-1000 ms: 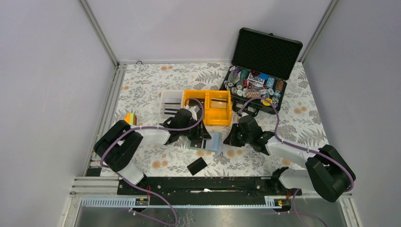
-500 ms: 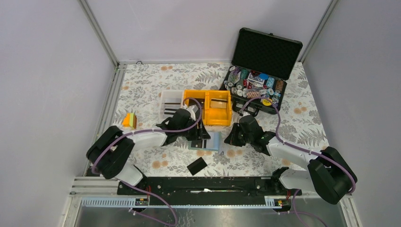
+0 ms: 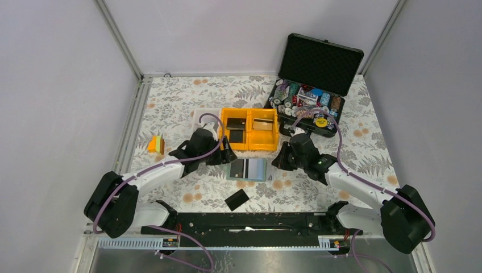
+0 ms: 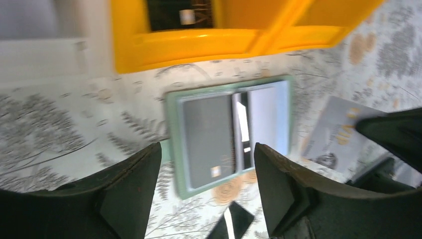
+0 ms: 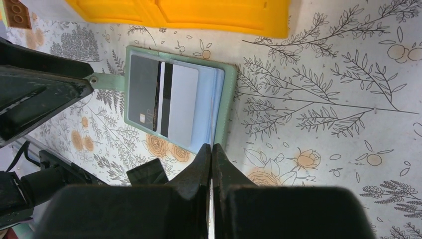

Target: Put the credit cards into the card holder

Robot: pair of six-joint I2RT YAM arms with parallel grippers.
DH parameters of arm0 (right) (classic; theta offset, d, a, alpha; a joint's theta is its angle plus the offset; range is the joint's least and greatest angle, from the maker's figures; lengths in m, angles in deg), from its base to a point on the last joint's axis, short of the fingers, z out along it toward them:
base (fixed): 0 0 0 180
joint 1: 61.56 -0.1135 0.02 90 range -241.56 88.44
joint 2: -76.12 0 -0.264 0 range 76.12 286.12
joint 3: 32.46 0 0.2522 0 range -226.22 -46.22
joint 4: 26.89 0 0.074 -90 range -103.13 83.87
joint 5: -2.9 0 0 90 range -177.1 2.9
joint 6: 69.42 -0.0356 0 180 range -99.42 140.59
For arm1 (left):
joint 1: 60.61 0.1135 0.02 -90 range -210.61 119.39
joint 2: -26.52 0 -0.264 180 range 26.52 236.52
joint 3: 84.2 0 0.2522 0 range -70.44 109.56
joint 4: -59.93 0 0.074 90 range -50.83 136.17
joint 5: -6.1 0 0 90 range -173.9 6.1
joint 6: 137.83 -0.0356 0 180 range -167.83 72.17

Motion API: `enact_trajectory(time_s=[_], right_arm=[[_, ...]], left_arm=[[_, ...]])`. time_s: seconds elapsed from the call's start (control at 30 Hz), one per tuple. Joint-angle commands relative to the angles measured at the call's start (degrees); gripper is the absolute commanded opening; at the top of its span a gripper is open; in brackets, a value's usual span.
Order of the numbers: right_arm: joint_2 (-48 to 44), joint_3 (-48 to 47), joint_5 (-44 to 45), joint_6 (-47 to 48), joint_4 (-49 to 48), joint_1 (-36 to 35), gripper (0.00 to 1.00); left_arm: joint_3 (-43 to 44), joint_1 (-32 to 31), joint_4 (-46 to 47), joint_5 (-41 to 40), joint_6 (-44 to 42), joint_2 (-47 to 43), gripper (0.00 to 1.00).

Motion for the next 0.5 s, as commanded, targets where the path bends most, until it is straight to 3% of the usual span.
enact_trajectory(time_s=[0.0, 0.17, 0.47], right_arm=[[0.93, -2.36, -1.12, 0.64, -2.36, 0.44, 0.00], [3.68, -2.14, -2.31, 0.34, -6.10, 0.67, 0.00], [5.94, -1.91, -2.69, -0.08, -9.09, 0.61, 0.00]], left_arm=[[-2.87, 2.73, -1.65, -2.46, -1.57, -2.56, 0.71], [-3.47, 3.67, -0.81, -1.04, -1.57, -0.40, 0.71], [-3.10, 3.76, -1.49, -1.93, -2.30, 2.29, 0.59]])
